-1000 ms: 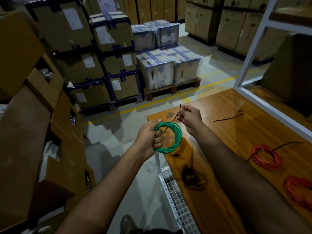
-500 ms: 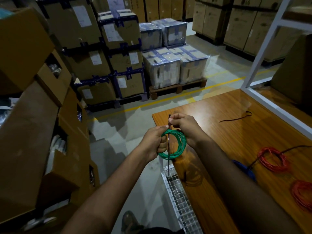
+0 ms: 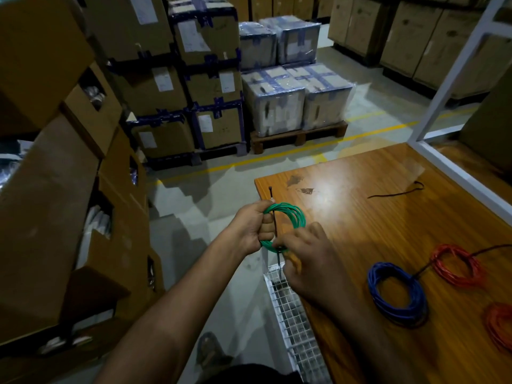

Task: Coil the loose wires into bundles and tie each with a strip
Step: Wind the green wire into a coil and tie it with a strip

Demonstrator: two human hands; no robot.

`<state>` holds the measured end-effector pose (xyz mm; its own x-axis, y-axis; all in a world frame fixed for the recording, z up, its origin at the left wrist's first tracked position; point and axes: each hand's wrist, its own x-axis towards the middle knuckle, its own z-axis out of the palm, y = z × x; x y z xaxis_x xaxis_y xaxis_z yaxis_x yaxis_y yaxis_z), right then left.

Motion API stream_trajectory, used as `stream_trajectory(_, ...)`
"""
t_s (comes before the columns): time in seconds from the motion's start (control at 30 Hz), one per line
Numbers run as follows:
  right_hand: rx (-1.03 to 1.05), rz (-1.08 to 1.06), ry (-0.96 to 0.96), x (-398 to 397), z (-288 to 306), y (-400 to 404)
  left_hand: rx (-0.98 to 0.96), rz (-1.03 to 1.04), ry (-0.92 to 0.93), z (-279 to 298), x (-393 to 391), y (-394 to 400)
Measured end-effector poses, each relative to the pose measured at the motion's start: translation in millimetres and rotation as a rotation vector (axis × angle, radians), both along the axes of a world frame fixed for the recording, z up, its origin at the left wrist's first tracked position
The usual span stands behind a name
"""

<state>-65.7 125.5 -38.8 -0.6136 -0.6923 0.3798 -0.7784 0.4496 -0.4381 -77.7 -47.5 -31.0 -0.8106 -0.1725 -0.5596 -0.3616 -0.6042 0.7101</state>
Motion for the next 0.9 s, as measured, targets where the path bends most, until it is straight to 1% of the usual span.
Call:
stream_trajectory(0.03, -0.014, 0.028, 0.02, 2.2, -4.1, 3.3, 0.004, -0.01, -0.011, -0.6, -0.3, -0.4)
stream_trajectory(0.13, -0.148, 0.04, 0.106, 1.8, -8.9, 5.5, 0.004, -0.024, -0.033, -5.2, -1.7, 1.3)
stream_trajectory(0.2, -0.251, 0.035, 0.095, 0.5, -6.2, 5.4, -0.016, -0.022, -0.038, -7.8, -2.2, 4.5)
stream_trajectory(0.3, -0.435, 0.07, -0.032, 4.6, -0.1, 6.2, -0.092, 0.011, -0.019, -10.5, -1.7, 7.0)
stream_trajectory(0.43, -0.595, 0.139, -0.275, 18.4, 4.7, 9.3, -0.186, 0.03, 0.04, -9.5, 2.0, 8.5)
stream_trajectory(0.5, -0.679, 0.117, -0.392, 23.5, 8.5, 11.0, -0.225, 0.024, 0.072, -8.4, 4.4, 11.5)
stream_trajectory(0.57, -0.723, 0.056, -0.423, 23.7, 16.1, 12.0, -0.242, 0.022, 0.103, -9.3, 6.7, 15.6)
stream_trajectory(0.63, -0.759, -0.051, -0.491, 20.1, 25.5, 11.1, -0.242, 0.018, 0.121, -10.5, 9.9, 19.9)
stream_trajectory(0.7, -0.768, -0.163, -0.542, 12.0, 32.5, 10.3, -0.23, 0.008, 0.142, -9.3, 14.0, 24.5)
stream_trajectory(0.77, -0.696, -0.257, -0.494, 0.5, 34.5, 8.7, -0.224, 0.006, 0.16, -5.9, 17.3, 28.4)
stream_trajectory(0.83, -0.575, -0.336, -0.361, -11.5, 33.6, 5.8, -0.235, 0.005, 0.173, -3.2, 19.7, 31.0)
stream_trajectory(0.9, -0.459, -0.357, -0.197, -22.4, 33.0, 1.4, -0.248, -0.001, 0.178, -1.1, 21.1, 33.1)
